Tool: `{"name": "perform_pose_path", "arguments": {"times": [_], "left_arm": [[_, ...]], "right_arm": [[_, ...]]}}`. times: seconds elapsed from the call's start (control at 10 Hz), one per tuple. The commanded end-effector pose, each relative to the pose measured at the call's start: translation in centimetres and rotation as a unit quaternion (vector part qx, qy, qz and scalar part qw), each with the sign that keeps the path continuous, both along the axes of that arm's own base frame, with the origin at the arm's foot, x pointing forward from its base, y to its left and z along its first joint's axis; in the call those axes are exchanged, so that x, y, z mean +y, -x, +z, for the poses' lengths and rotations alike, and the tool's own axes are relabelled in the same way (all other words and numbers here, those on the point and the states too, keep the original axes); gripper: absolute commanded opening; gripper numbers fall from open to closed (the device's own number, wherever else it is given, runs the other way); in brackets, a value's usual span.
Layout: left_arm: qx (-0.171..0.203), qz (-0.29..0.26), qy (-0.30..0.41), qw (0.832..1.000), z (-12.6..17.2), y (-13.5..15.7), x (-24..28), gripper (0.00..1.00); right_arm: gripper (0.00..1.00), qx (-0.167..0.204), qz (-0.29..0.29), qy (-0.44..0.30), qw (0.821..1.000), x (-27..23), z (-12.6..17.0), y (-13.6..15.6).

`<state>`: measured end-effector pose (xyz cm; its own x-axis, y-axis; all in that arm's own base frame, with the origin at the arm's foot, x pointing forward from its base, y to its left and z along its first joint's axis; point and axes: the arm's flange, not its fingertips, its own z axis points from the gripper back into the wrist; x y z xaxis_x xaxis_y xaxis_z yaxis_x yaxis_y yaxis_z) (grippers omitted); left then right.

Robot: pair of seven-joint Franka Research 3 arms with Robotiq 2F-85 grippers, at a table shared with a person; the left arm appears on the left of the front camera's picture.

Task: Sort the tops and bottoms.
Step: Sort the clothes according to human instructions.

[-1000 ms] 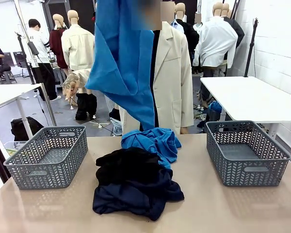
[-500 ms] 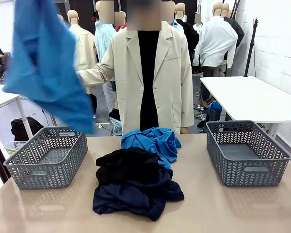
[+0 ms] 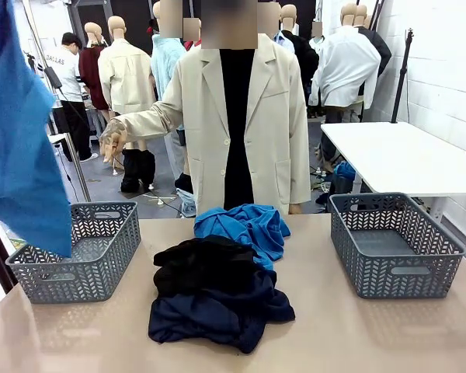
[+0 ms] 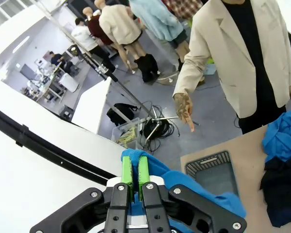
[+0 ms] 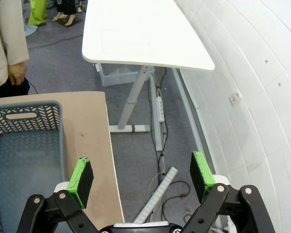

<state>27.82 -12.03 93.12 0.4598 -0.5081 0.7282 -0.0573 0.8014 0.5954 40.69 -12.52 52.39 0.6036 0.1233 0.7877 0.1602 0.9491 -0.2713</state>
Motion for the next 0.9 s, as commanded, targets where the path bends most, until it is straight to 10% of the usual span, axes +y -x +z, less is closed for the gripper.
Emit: {"name": "perform_pose_path", "arguments": {"times": [0.0,0.6,0.8], "left_arm": [[-0.005,-0.011,-0.01,1.0,1.3,-0.3,-0.5,0.0],[-0.004,-0.005,-0.005,1.0,0.6,-0.4,-1.0,0.0],[0.047,0.018,0.044,0.998,-1.0,-4.2,3.6,0.0]], "right_arm": [[1.0,0.003,0.002,0.005,1.0,0.2,0.0,-0.1],[1.0,0.003,0.002,0.005,1.0,0.2,0.0,-0.1],[1.0,0.003,0.002,0.005,1.0,0.2,0.0,-0.1]]}}
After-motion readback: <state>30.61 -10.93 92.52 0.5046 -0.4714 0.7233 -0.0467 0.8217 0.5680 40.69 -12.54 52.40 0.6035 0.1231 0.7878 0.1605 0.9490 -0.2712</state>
